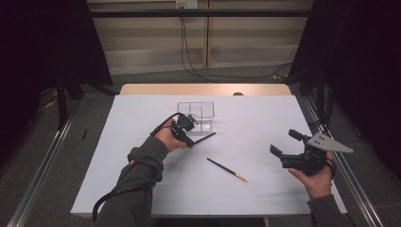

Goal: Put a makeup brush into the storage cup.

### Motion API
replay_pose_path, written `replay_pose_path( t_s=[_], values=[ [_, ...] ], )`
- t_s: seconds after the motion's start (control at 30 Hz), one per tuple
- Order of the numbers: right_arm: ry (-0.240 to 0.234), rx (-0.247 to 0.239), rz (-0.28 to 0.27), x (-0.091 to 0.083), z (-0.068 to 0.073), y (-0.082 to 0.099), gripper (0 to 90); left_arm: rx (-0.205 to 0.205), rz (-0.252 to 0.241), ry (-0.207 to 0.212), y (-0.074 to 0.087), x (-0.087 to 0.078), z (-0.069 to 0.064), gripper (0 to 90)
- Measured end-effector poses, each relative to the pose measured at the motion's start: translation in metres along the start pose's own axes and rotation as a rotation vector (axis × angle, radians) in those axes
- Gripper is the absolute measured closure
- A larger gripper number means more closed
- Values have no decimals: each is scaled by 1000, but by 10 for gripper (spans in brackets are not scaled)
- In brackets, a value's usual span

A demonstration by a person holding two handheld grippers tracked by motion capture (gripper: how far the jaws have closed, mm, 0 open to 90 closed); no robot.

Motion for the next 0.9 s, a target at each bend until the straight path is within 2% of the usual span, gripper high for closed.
replay_pose_path(
  t_s=[0.07,0.1,0.17,0.2,0.3,0.33,0.4,0.53,0.67,0.77,0.83,0.9],
  values=[
    [0,-8,5,0,-1,1,38,-4,-2,11,0,1,1,839],
    [-2,-9,5,0,-1,1,38,-3,8,5,0,2,2,839],
    [1,-10,4,0,-1,0,38,-19,-3,5,1,5,2,832],
    [-2,-8,4,0,-1,0,38,-23,9,11,0,4,3,831],
    [-2,-8,1,-1,-1,0,38,-32,8,-1,-1,5,1,812],
    [-2,-8,2,-1,-2,0,38,-24,17,3,-2,6,1,811],
    [1,-8,0,-1,-2,0,38,-40,35,-6,-4,7,1,810],
    [2,-10,1,-1,-1,0,38,-14,77,-28,-10,9,-2,813],
    [1,-11,2,-1,-2,0,38,-51,81,-15,-10,9,0,824],
    [1,-16,3,-2,-3,0,38,-53,91,-17,-11,9,0,836],
    [6,-19,1,-2,-3,0,38,-27,101,-21,-11,9,-1,838],
    [6,-13,6,-2,-3,1,38,-42,98,-33,-12,9,-2,839]
  ],
)
Point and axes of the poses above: each handheld gripper's, and its own axes: x roughly forward along the jaws, y roughly out of its underside, z roughly to its left, the point moved 2 cm from there along x, roughly forward along the jaws, and after that the axes turned 4 degrees about -x, right-handed, at the moved point
